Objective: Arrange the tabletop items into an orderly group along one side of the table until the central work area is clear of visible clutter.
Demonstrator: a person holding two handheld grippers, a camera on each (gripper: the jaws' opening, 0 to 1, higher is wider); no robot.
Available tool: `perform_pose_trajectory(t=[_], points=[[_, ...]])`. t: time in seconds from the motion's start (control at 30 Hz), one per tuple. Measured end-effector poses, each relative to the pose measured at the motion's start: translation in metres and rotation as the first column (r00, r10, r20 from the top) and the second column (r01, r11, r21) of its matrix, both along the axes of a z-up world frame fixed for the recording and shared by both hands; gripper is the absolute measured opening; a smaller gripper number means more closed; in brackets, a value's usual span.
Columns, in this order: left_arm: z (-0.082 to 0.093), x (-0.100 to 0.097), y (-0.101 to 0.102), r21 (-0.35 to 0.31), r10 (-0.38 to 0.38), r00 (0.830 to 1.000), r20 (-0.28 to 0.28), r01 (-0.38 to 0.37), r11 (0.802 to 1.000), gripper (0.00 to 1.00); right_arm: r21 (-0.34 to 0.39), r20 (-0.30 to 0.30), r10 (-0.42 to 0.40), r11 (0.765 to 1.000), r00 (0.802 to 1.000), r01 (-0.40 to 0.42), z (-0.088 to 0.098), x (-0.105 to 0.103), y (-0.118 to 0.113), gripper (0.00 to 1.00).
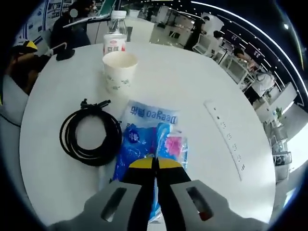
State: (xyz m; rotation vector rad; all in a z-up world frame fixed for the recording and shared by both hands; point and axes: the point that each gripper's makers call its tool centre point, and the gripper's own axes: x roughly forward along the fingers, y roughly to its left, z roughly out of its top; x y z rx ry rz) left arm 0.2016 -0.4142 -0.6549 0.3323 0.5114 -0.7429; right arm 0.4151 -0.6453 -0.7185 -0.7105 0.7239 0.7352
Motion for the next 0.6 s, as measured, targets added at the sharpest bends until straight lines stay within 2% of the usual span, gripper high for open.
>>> perform_pose_trajectory(t=[0.6], points=[[0.001,-0.001,0.0,0.009,-0.008,1.0,0.009,0.008,1.0,0.93,-0.012,0.096,0.054,0.999,0.994,-0.053,0.037,0.005,-0.01,0.0]])
